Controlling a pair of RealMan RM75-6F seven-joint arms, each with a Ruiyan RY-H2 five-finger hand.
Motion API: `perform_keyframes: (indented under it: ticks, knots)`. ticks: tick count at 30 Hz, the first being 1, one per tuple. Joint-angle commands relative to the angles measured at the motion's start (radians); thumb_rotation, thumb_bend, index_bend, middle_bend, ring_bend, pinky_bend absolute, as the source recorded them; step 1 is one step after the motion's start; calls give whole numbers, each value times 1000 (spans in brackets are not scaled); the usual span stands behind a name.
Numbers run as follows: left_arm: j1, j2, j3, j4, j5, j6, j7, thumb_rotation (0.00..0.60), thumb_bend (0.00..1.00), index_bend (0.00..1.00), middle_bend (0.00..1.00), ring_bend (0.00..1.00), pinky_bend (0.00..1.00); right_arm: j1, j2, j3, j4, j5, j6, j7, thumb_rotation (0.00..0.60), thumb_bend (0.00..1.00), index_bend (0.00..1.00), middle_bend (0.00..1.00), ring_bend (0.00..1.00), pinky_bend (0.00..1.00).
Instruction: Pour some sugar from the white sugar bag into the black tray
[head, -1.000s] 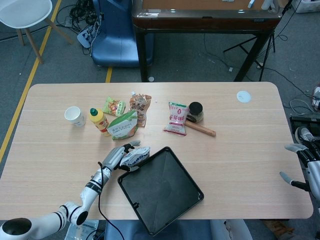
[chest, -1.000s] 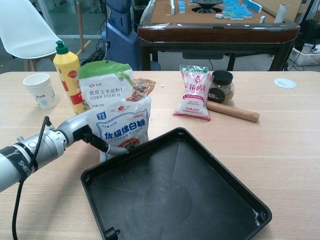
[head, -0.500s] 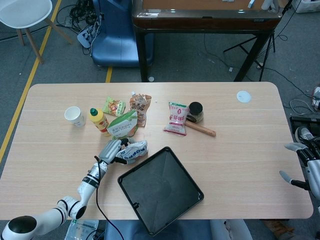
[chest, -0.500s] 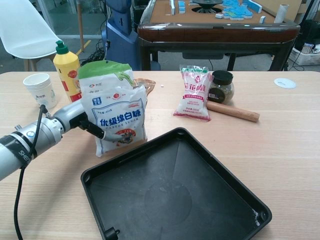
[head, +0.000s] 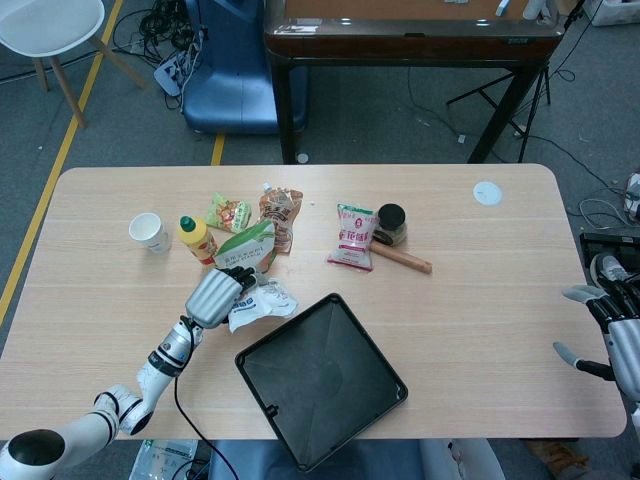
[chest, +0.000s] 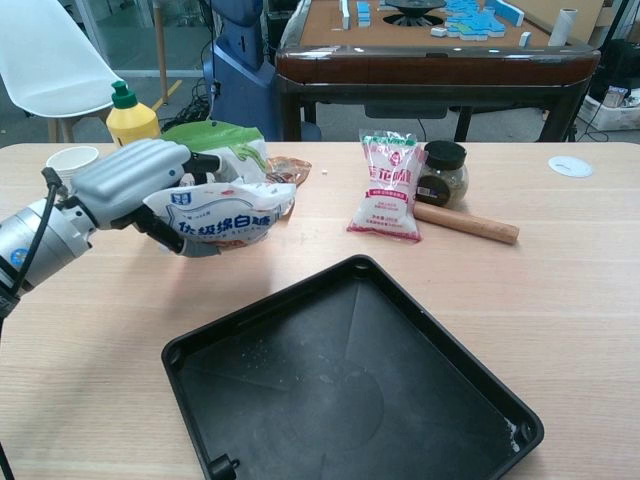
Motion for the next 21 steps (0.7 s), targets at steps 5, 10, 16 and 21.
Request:
perform_keyframes:
  ticks: [5,10,16,21]
  knots:
    - [24,27,38,-114,58,75,357,600,152,523,687,583,714,-4,-2,-4,3,-7,7,7,600,164,290,287,151,118]
    - [18,50,65,-186,99,61,548,600,152,520,690,589,719,-9,-3,-5,7,-11,16,12,600,164,290,287,151,118]
    - [11,59,95,-219,138,26,714,600,152,521,698,596,719,-14,-3,-8,9,-14,22,16,600,164,290,286,151,117]
    - [7,77,106,-255,156,-15,863,600,152,518,699,596,719,-19,-3,-9,13,-16,29,22,600,164,290,286,151,117]
